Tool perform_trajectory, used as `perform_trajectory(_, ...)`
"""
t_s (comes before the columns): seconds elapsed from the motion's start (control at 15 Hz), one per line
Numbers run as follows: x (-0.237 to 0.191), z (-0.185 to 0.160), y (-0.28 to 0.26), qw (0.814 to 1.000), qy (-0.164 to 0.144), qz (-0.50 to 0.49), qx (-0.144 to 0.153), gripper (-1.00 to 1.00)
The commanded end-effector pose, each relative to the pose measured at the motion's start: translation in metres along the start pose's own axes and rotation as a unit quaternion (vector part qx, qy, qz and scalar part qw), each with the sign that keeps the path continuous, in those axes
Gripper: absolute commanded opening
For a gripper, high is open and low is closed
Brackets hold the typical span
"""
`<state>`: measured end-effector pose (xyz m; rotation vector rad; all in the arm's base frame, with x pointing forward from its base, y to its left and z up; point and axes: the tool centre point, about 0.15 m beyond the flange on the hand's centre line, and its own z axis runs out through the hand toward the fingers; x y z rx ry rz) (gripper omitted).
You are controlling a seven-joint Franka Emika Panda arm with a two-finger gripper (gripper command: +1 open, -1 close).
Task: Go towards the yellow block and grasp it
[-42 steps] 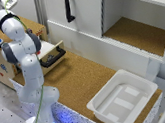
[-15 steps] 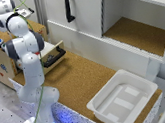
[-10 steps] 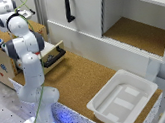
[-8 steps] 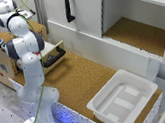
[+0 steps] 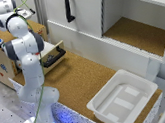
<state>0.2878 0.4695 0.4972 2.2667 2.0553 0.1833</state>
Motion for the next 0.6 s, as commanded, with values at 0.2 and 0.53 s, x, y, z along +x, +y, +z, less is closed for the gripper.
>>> perform_trajectory(0.2, -0.101, -0.058, -0.007, 0.991, 0.04, 0.092, -0.083, -1.0)
perform_trajectory(0.53, -0.187, -0.057, -0.024, 0.985, 0.017, 0.149, -0.082, -1.0)
